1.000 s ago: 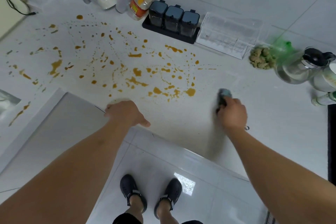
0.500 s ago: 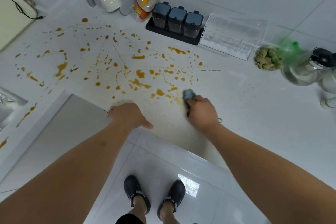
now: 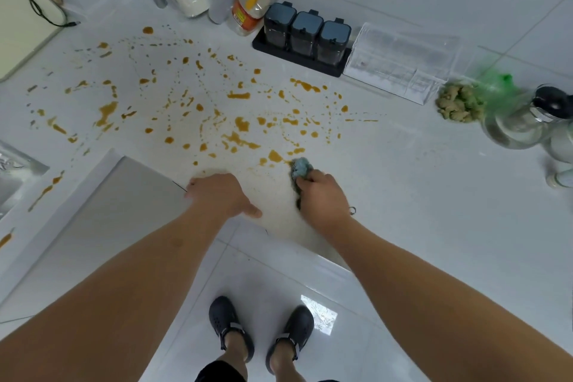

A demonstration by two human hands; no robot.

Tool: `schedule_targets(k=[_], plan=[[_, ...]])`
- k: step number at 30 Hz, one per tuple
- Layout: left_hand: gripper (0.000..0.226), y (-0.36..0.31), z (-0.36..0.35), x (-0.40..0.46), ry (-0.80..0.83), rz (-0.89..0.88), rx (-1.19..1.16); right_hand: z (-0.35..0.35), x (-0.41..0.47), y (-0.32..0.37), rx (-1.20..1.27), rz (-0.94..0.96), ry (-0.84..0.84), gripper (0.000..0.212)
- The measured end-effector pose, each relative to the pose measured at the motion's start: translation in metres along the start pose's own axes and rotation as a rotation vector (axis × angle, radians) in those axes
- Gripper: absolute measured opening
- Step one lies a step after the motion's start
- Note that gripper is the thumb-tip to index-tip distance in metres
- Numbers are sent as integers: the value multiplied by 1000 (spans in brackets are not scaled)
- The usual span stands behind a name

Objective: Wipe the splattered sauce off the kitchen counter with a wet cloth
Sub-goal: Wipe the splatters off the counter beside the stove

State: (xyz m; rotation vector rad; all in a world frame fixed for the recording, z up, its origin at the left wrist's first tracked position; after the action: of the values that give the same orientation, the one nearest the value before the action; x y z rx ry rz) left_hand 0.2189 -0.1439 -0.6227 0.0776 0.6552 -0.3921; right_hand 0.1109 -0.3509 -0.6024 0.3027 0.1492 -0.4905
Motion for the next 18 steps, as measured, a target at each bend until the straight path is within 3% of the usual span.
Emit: schedule_targets(k=[3,7,9,11,18], plan=[[107,2,1,-2,-6,8,13,21,1,-58,-57,-24,-88,40],[107,1,0,0,0,13,8,56,26,-164,7,-435,-157,37],[105,2,0,0,3,34,-9,57,38,-170,21,-567,-184,37],[104,4,0,1,2,52,-20,47,44,-132,42,-523,-180,38],[115,2,0,-1,24,86,-34,-7,-15,20,-8,-39,-43,40]])
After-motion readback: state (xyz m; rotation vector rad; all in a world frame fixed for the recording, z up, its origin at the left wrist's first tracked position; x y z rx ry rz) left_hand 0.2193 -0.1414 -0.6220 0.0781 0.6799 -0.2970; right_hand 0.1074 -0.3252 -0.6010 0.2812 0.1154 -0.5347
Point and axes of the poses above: each hand's wrist, its own x-axis towards the middle knuckle, its own z-axis out of the back of the hand, y = z × x, the point moved 9 cm from there along x, towards the middle knuckle, and after that the axes turned 14 degrees about -z, right-handed, at the moved point
